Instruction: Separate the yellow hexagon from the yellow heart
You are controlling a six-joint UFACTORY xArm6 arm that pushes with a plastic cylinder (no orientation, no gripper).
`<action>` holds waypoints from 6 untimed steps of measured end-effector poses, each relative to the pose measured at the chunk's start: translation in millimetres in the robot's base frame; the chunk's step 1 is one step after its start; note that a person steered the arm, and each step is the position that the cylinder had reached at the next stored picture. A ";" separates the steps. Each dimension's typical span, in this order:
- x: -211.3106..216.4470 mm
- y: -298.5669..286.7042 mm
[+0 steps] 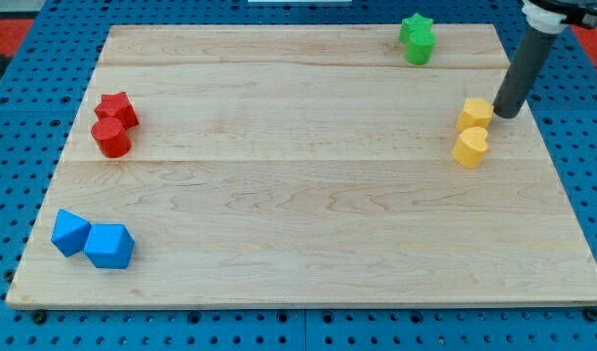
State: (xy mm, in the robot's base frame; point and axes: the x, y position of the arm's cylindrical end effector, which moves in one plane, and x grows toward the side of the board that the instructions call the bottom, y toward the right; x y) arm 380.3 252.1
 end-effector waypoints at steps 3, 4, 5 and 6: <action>5.3 -135.6; -10.3 -171.5; -19.4 -180.7; 10.6 -215.2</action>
